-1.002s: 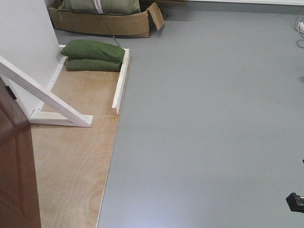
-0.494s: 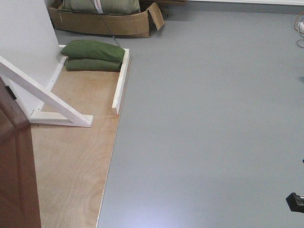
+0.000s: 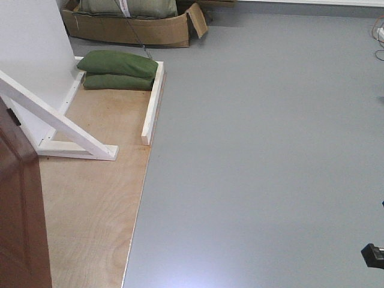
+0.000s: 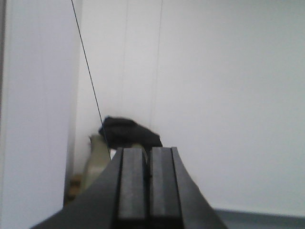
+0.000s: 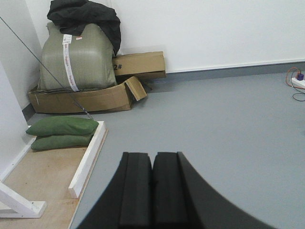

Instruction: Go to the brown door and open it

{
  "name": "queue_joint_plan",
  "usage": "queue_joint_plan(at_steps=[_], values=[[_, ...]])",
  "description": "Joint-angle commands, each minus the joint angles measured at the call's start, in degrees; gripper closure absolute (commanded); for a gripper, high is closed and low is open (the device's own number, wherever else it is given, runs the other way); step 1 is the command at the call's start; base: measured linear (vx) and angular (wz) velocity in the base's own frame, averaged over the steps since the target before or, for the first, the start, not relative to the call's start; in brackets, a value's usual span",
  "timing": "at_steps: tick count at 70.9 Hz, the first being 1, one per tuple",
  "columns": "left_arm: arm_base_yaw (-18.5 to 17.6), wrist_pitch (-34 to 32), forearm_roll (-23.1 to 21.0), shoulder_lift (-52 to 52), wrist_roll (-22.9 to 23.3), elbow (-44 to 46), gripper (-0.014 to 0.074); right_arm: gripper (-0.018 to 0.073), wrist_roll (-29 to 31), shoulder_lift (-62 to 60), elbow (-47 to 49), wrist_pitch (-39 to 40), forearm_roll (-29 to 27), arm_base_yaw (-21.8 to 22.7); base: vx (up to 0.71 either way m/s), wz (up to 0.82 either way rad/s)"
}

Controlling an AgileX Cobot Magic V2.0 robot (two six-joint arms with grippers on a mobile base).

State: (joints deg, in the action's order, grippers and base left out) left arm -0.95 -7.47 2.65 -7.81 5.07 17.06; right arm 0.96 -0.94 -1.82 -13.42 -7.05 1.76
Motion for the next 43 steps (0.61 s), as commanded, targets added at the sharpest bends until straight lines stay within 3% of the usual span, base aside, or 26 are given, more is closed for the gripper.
queue_joint_plan(at_steps=[1, 13, 22, 30, 33, 43], values=[[1.76, -6.43, -0.72, -2.82, -4.3, 7.81, 0.0586, 0.0559, 0.51, -0.46, -0.11, 4.56, 0.25, -0.03, 0.0, 0.0], [4.38, -16.95, -0.77, -4.19, -22.6, 15.05, 0.0586, 0.0559, 0.51, -0.46, -0.11, 4.56, 0.25, -0.03, 0.0, 0.0], [5.91, -32.05, -3.57, -4.18, -38.11, 15.79, 0.0586, 0.0559, 0.51, -0.46, -0.11, 4.56, 0.25, -0.03, 0.0, 0.0], [7.04, -46.65, -11.92, -4.24, -51.52, 15.79, 0.0586, 0.0559, 0.51, -0.46, -0.11, 4.56, 0.25, -0.03, 0.0, 0.0], [7.22, -51.97, -17.16, -4.49, -55.19, 15.79, 0.0586, 0.0559, 0.51, -0.46, -0.11, 4.56, 0.25, -0.03, 0.0, 0.0], [7.22, -65.1, -30.79, -6.39, -60.08, 15.79, 0.0586, 0.0559, 0.51, -0.46, -0.11, 4.56, 0.25, -0.03, 0.0, 0.0]])
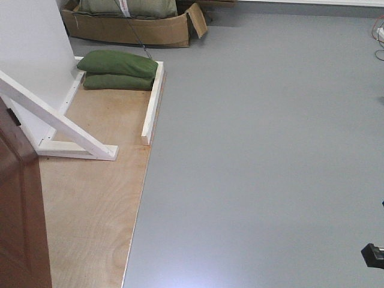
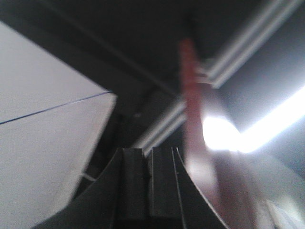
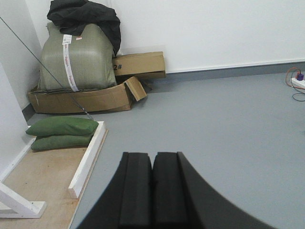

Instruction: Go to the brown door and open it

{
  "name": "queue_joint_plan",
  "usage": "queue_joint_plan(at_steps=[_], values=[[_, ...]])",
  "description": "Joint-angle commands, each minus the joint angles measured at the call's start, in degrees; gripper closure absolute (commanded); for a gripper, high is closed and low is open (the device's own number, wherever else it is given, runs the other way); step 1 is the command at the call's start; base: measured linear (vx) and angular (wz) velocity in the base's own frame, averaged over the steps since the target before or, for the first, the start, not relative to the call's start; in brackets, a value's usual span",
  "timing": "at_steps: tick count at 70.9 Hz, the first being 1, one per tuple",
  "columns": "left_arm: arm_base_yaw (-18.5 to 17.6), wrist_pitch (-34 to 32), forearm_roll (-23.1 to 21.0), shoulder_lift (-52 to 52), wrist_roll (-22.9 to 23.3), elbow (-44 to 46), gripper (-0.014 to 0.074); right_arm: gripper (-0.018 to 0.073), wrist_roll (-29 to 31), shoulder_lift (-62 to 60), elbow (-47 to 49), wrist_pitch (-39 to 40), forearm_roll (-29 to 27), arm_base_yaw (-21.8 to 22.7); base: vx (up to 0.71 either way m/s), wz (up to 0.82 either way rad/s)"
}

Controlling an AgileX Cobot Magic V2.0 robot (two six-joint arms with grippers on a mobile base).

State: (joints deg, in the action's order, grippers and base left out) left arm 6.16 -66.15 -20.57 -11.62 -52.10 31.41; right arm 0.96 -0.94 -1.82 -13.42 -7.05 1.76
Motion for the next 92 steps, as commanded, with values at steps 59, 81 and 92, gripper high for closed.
queue_joint_plan(at_steps=[59, 81, 92], values=[[24.73, -12.45, -45.49, -17.83, -14.63, 5.64, 0.0586, 0.0559, 0.51, -0.46, -0.11, 4.56, 0.25, -0.03, 0.0, 0.0], [28.28, -12.45, -59.33, -26.58, -21.91, 17.85, 0.0586, 0.0559, 0.51, -0.46, -0.11, 4.56, 0.25, -0.03, 0.0, 0.0], [28.28, -11.46, -60.4, -29.5, -22.87, 18.84, 0.0586, 0.0559, 0.51, -0.46, -0.11, 4.56, 0.25, -0.03, 0.0, 0.0]])
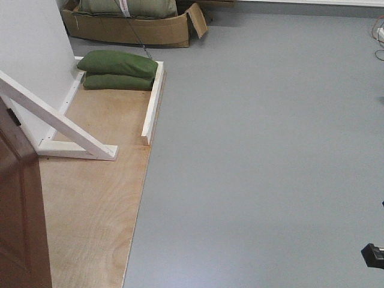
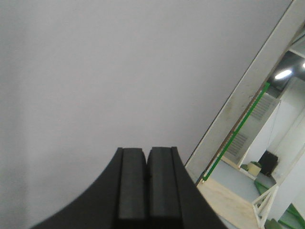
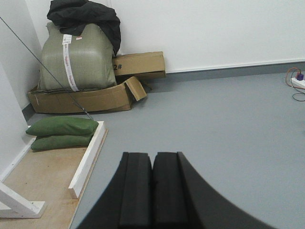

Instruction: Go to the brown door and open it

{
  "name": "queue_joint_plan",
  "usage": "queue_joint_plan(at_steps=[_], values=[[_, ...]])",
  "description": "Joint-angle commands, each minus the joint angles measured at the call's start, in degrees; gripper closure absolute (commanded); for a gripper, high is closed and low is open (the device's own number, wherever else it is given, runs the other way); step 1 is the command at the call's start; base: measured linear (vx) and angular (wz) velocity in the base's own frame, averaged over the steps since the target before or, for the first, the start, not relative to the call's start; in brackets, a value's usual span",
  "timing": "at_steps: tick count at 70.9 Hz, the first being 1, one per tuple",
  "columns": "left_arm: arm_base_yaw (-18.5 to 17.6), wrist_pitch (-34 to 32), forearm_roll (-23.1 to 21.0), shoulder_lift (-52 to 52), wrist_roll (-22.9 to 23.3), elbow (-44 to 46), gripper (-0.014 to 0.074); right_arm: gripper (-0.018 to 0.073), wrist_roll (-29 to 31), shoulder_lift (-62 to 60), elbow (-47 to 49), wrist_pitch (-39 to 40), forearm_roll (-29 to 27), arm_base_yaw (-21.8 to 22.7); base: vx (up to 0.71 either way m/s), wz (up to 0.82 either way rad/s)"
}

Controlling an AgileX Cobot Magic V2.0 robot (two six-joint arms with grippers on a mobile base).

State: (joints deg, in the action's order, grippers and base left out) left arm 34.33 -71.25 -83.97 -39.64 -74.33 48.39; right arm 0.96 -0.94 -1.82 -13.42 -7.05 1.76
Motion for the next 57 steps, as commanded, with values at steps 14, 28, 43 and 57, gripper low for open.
queue_joint_plan(at_steps=[14, 28, 43, 57], values=[[0.11, 6.5, 0.27, -1.66, -0.32, 1.8, 0.0586, 0.0559, 0.51, -0.46, -0.11, 4.56, 0.25, -0.03, 0.0, 0.0], [0.11, 22.84, 0.0, -1.6, -0.32, 1.8, 0.0586, 0.0559, 0.51, -0.46, -0.11, 4.56, 0.25, -0.03, 0.0, 0.0], [0.11, 45.47, 0.0, -1.61, 0.72, 1.8, 0.0586, 0.0559, 0.51, -0.46, -0.11, 4.56, 0.25, -0.03, 0.0, 0.0], [-2.74, 59.32, 0.0, -1.61, 0.72, 1.8, 0.0586, 0.0559, 0.51, -0.46, -0.11, 4.56, 0.25, -0.03, 0.0, 0.0]])
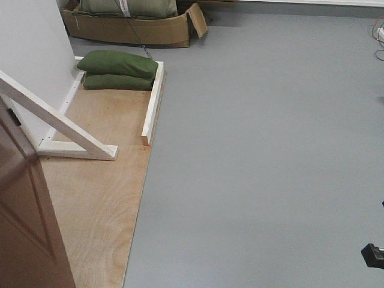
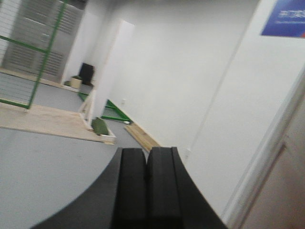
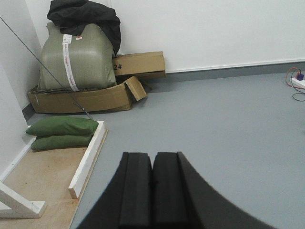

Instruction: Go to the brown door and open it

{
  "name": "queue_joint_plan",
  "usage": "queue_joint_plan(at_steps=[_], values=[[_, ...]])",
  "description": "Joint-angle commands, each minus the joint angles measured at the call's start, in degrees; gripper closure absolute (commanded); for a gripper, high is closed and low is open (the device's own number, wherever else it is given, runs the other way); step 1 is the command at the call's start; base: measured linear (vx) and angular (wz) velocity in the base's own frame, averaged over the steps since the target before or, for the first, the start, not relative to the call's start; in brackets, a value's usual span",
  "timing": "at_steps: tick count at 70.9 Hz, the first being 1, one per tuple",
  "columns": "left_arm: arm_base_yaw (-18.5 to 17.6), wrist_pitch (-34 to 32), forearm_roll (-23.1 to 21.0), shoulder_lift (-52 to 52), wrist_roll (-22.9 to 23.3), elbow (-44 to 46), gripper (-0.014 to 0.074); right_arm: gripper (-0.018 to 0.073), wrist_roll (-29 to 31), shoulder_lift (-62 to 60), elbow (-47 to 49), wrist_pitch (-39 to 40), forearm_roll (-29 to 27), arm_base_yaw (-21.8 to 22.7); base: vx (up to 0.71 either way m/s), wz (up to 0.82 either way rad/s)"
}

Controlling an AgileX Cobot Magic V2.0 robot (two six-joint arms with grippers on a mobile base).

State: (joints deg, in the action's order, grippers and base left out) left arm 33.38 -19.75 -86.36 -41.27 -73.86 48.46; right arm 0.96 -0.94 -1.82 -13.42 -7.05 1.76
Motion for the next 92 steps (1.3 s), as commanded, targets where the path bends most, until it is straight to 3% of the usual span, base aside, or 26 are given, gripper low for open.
queue_joint_plan(at_steps=[1, 27, 47, 68, 75, 92], values=[[-2.15, 8.6, 2.39, 0.01, 0.26, 1.73, 0.0586, 0.0559, 0.51, -0.46, -0.11, 4.56, 0.25, -0.03, 0.0, 0.0], [-14.02, 25.24, 2.39, -0.04, 0.26, 1.73, 0.0586, 0.0559, 0.51, -0.46, -0.11, 4.56, 0.25, -0.03, 0.0, 0.0], [-24.79, 27.74, 2.35, -0.04, 0.26, 1.73, 0.0586, 0.0559, 0.51, -0.46, -0.11, 4.56, 0.25, -0.03, 0.0, 0.0], [-39.01, 30.01, 2.38, -1.42, 0.13, 1.68, 0.0586, 0.0559, 0.51, -0.46, -0.11, 4.56, 0.25, -0.03, 0.0, 0.0], [-41.08, 31.14, 2.38, -2.88, 0.0, 1.62, 0.0586, 0.0559, 0.51, -0.46, -0.11, 4.56, 0.25, -0.03, 0.0, 0.0], [-41.1, 31.38, 2.38, -4.17, -0.2, 1.46, 0.0586, 0.0559, 0.51, -0.46, -0.11, 4.56, 0.25, -0.03, 0.0, 0.0]])
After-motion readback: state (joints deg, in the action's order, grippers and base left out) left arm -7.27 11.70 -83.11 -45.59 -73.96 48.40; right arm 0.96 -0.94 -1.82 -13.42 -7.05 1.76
